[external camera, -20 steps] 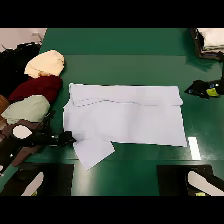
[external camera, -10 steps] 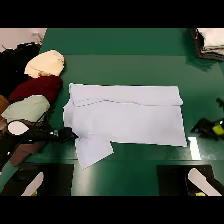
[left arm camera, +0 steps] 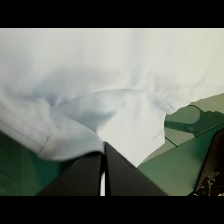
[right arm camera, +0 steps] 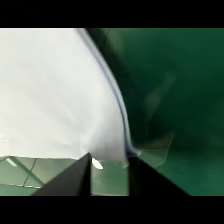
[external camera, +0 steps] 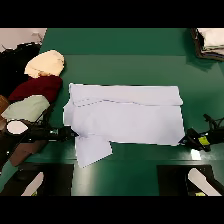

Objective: Fold the shirts.

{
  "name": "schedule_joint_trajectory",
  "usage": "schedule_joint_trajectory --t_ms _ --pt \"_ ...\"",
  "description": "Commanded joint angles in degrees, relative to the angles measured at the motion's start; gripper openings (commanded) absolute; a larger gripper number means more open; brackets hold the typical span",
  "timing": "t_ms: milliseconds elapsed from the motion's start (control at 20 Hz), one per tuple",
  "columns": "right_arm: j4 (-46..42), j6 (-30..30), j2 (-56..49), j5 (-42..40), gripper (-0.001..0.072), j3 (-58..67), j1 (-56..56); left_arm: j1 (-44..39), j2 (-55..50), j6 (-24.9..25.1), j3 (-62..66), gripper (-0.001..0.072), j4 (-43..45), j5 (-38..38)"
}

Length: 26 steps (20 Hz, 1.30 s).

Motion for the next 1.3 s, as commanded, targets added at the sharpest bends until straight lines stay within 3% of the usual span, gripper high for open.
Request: schedule_joint_trajectory --t_ms 0,100,300,450,550,650,800,950,1250 --pt "0.70 0.07 -2.75 -2.75 0.0071 1.31 4.39 0.00 0.07 0.02 0.07 0.0024 0.79 -0.26" --pt "0.26 0.04 -3.34 -1.25 0.0015 3.58 6.93 0.00 0.26 -0.35 1.49 0.0022 4.90 -3.43" --pt "-7.34 0.09 2.86 5.84 0.0015 6.95 11.15 0.00 7.54 -6.08 5.14 0.0022 16.11 -12.20" --pt "-8.35 0.13 11.34 12.39 0.0014 6.99 11.15 0.00 14.14 -9.38 5.70 0.0023 12.66 -22.01" --pt "-8.26 0.92 15.96 14.27 0.0013 8.22 10.14 0.00 15.21 -10.62 8.85 0.0023 12.55 -23.41" --pt "-7.76 1.25 17.35 13.46 0.0013 12.20 10.25 0.00 13.90 -11.15 13.66 0.0023 14.67 -17.62" --pt "-4.90 1.22 11.15 9.70 0.0012 19.85 13.73 0.00 7.04 -7.87 19.54 0.0023 16.09 -7.45" --pt "-4.85 1.25 0.02 2.19 0.0012 27.61 19.15 0.00 -4.35 -4.85 23.12 0.0023 16.72 -0.07" --pt "-4.72 1.27 -22.45 -0.59 0.0015 44.96 22.73 0.00 -28.46 -0.63 34.25 0.0025 14.47 10.38"
